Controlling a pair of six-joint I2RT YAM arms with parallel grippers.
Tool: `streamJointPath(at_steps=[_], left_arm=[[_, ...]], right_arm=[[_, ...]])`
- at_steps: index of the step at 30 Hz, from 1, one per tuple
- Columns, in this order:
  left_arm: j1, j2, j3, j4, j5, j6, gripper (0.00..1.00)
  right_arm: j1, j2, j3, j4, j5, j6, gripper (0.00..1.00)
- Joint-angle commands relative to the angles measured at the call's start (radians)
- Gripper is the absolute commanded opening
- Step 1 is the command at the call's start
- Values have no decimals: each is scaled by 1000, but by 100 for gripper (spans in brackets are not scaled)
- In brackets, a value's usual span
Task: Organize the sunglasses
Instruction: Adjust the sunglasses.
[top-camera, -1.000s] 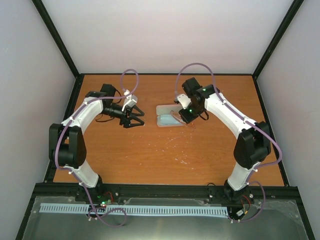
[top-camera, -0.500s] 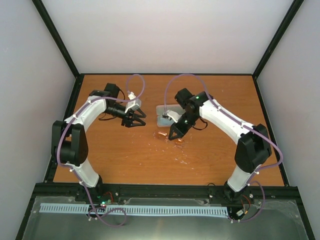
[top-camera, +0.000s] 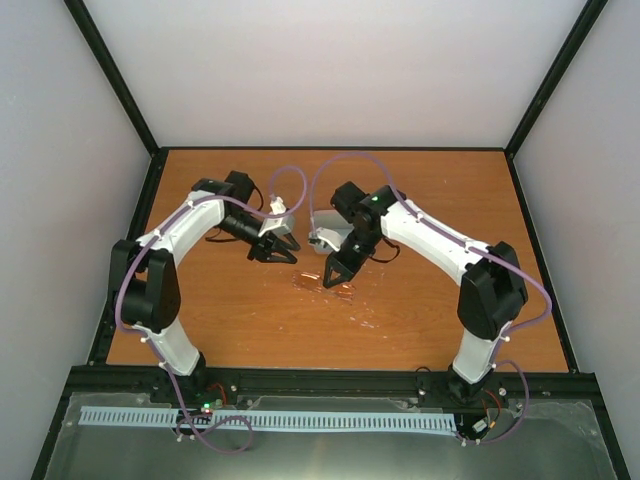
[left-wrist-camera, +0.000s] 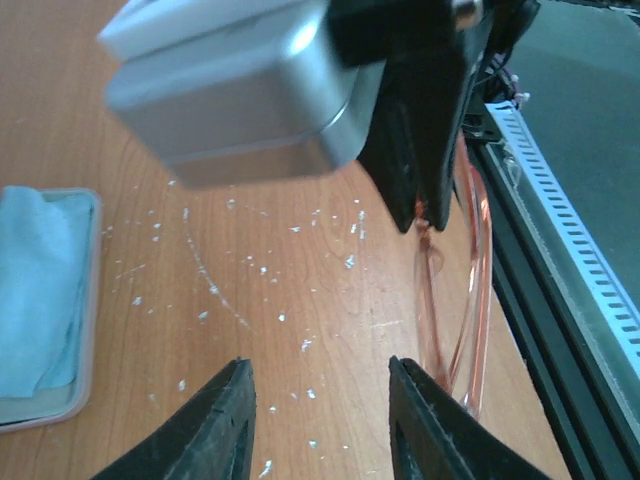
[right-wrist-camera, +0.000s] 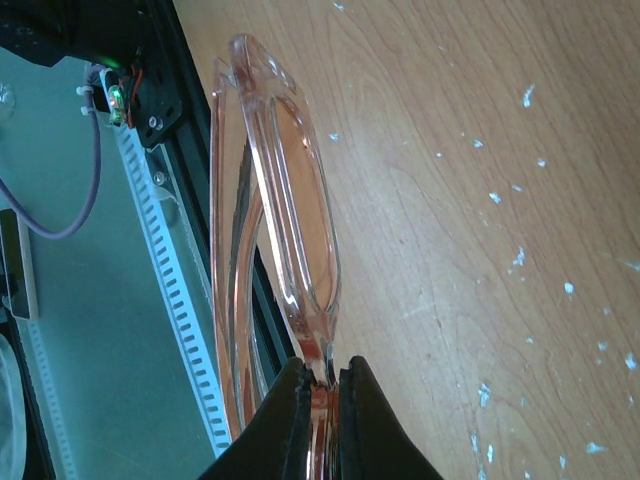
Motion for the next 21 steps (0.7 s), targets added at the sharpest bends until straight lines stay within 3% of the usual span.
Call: streamJointPath(at_steps=[1, 21], left_arm=[[-31, 4, 42, -78, 0, 91, 38], [-73, -18, 18, -151, -50, 159, 24]], right_arm=[[29, 39, 53, -5, -14, -1, 3], [34, 32, 90, 57, 37, 41, 3]])
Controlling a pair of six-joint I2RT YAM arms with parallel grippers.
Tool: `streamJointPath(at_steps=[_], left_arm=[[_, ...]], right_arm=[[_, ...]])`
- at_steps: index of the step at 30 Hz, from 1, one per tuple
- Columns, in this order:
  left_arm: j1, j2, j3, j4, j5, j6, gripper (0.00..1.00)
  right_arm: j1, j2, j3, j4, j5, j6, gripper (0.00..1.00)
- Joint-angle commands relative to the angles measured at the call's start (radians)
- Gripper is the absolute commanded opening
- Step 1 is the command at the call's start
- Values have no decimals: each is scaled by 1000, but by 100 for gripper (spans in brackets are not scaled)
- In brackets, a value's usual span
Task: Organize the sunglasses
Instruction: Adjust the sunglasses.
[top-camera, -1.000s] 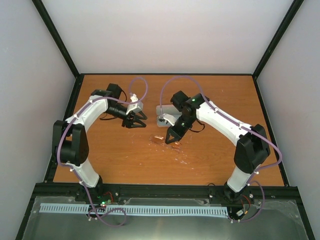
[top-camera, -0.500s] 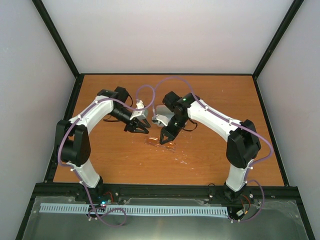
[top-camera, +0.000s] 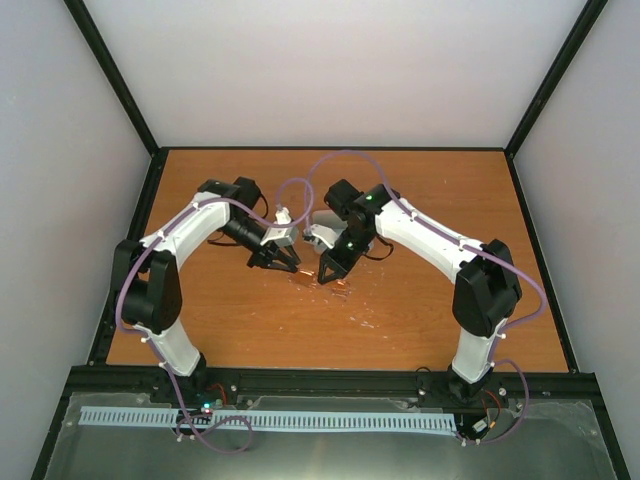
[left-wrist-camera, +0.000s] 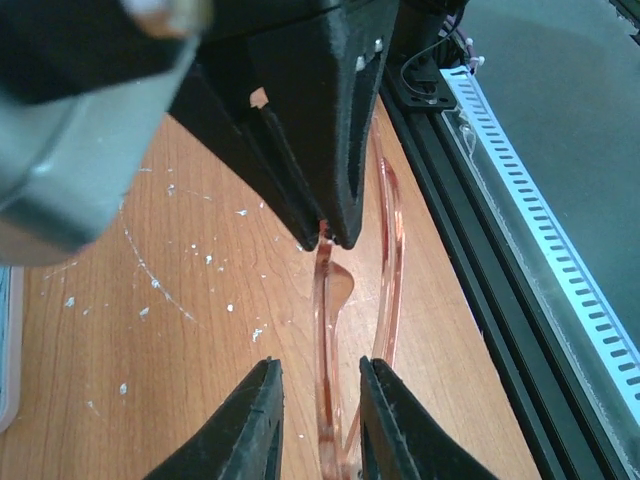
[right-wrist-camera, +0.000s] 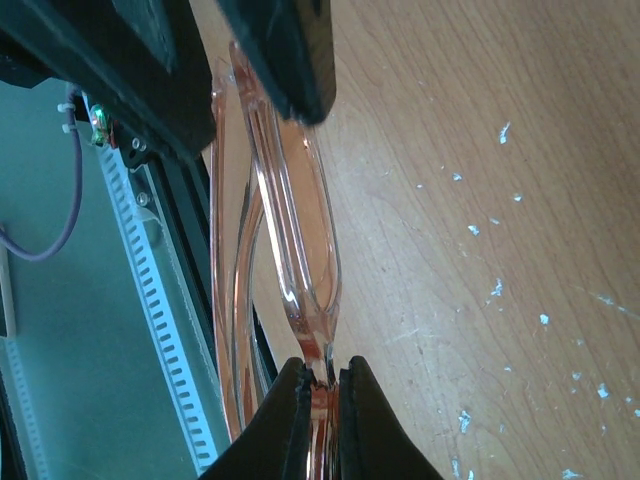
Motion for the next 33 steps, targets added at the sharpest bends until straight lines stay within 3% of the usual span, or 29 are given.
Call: streamJointPath(at_steps=[1, 5, 11, 20, 25, 33], left_arm=[[-29, -16, 16, -25, -9, 57, 23], [-43, -14, 15, -19, -17, 58, 19], [-50, -7, 16, -11, -26, 55, 2], [-58, 0, 7, -3, -43, 33, 1], [-56, 13, -1, 14, -35, -26, 1], [-56, 60, 14, 7, -14, -59, 1]], right_arm=[[7, -17, 44, 29, 9, 21, 3], [7, -16, 69, 23, 5, 21, 3], [7, -22, 80, 5, 4, 15, 3], [6, -27, 84, 33, 65, 47, 3], [-28, -63, 26, 106, 67, 132, 22], [-181, -254, -86, 190, 58, 220, 33]])
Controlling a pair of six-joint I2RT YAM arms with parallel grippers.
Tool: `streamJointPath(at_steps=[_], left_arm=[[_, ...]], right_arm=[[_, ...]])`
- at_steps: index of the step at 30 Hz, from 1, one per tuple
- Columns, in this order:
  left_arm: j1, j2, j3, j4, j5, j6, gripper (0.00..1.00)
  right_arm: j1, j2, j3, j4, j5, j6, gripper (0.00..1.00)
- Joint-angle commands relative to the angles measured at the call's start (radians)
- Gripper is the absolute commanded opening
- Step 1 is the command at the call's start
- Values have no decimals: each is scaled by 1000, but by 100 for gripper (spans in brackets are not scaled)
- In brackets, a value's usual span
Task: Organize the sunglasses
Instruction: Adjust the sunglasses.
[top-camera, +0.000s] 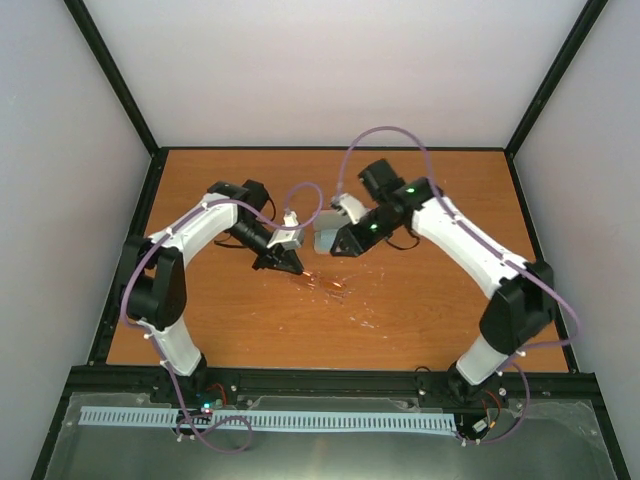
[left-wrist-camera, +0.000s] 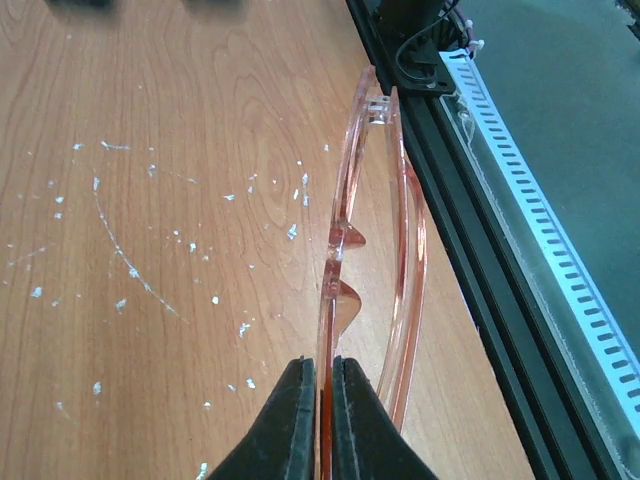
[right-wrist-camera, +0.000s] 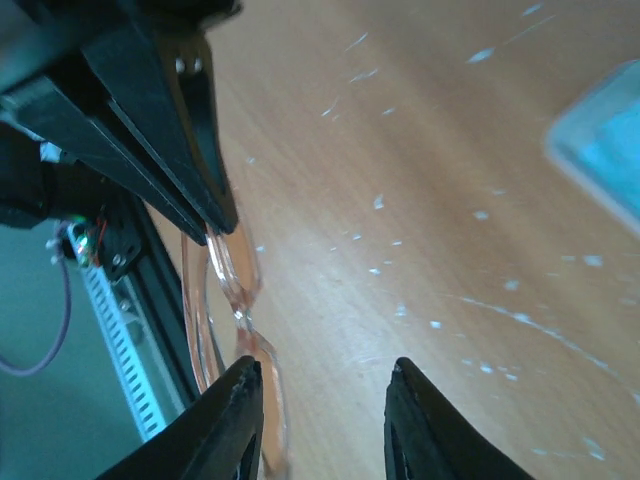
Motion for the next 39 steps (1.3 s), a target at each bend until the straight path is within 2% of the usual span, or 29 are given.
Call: streamJointPath(at_steps=[1, 5, 10, 14, 23, 30, 36, 39], left_arm=[[-11, 50, 28, -32, 27, -14, 1], [-3, 127, 108, -60, 97, -82, 1], [-6, 170, 194, -59, 170, -129, 1], [-6, 207, 239, -59, 237, -191, 1], [-7, 237, 270, -59, 368, -280, 1], [-11, 225, 258, -59, 375, -288, 1], [-14, 222, 242, -59, 380, -289, 1], [-14, 222, 244, -59, 380, -291, 1]], right_arm=[[-105, -153, -63, 68, 21, 69, 34], [-183, -320, -266, 185, 31, 183, 43], [-192, -542, -643, 561, -95, 510, 43], [-191, -651, -786, 660, -63, 609, 41], [-190, -714, -831, 699, 18, 587, 37], [-190, -721, -844, 753, 21, 589, 34], [-192, -730, -840, 793, 37, 593, 24], [-192, -730, -827, 769, 29, 585, 25]])
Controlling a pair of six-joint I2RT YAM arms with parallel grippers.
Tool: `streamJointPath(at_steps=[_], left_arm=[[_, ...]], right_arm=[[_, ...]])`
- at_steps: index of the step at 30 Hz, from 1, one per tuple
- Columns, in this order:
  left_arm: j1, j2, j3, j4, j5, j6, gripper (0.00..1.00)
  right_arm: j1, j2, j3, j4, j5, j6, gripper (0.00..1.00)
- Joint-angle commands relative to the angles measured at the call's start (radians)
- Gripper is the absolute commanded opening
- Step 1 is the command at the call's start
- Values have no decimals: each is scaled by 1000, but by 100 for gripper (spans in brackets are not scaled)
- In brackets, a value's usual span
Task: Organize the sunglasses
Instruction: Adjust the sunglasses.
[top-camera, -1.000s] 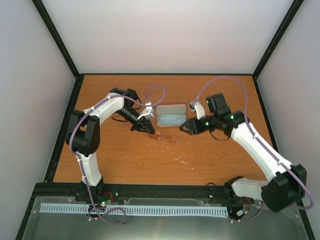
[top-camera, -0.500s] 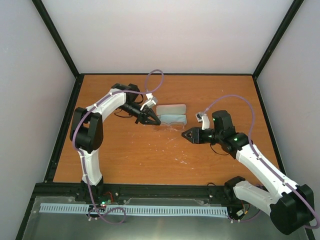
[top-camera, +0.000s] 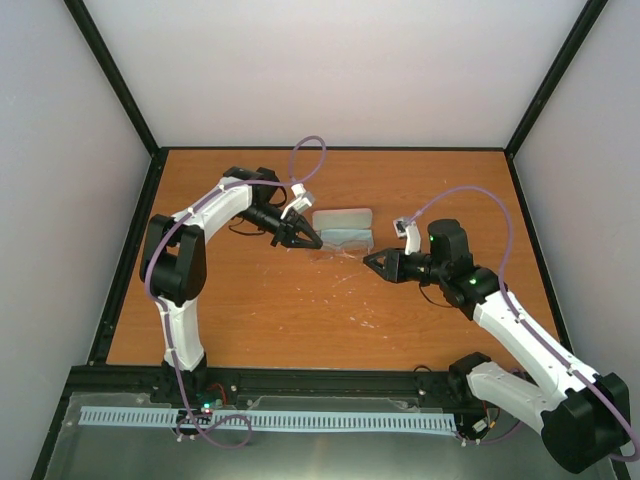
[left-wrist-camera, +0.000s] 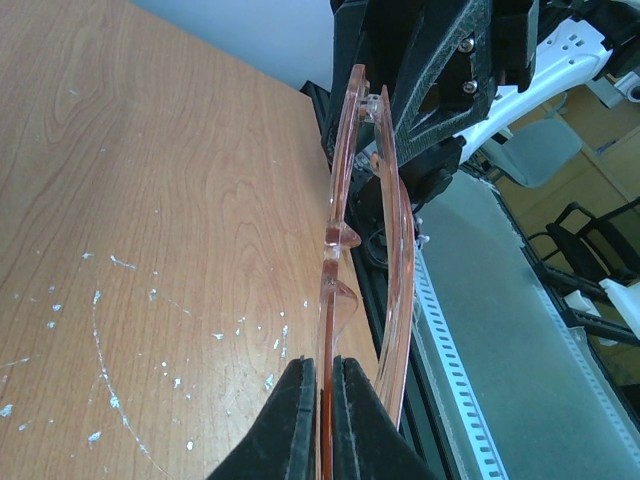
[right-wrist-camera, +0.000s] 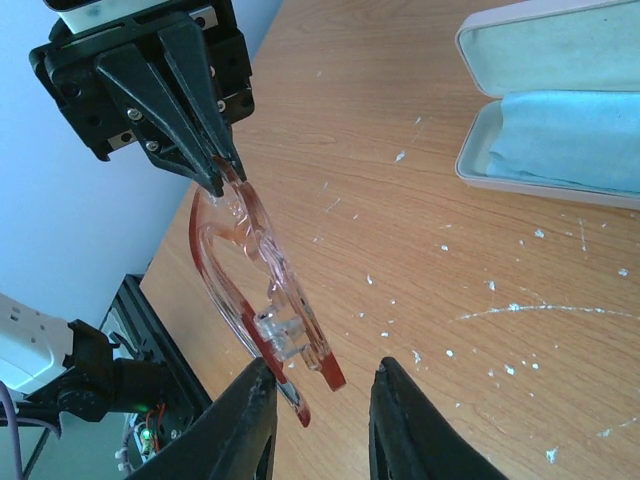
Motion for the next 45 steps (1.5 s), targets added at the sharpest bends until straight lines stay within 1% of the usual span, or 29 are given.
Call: streamJointPath(at_steps=[1, 4, 8, 10, 14, 19, 31, 32, 36, 38, 41, 43, 45], left_arm=[[-12, -7, 15, -15, 55, 0, 1], [-12, -7, 15, -15, 56, 3, 1], [-12, -12, 11, -15, 58, 6, 1], [-12, -15, 11, -14, 57, 7, 1], [-12, -23, 12, -15, 52, 10, 1], [-12, -25, 10, -14, 51, 13, 1], [-14, -28, 1, -15, 60, 15, 1], [-17, -27, 0, -15, 60, 15, 1], [-18, -28, -4, -14, 61, 15, 1], [-18, -25, -6, -14, 61, 15, 4], [-18, -22, -6, -15, 57, 11, 11], [-18, -23, -6, -14, 55, 11, 13], [-18, -25, -6, -15, 50, 9, 20]], right_arm=[[-2, -14, 14, -4, 25, -13, 25], [-1, -44, 14, -41, 42, -23, 22], [-7, -89, 4, -41, 80, -22, 17], [-9, -91, 2, -33, 75, -20, 15], [-9, -60, 3, -3, 44, -20, 15], [-10, -5, 22, 33, -8, -19, 18], [-10, 70, 54, 88, -83, -26, 17], [-11, 67, 52, 98, -86, -21, 16], [-10, 45, 50, 129, -85, -7, 3], [-10, 36, 49, 135, -84, -5, 3], [-11, 17, 44, 145, -78, 0, 3], [-12, 4, 38, 150, -70, 2, 3], [-12, -8, 31, 148, -60, 4, 3]])
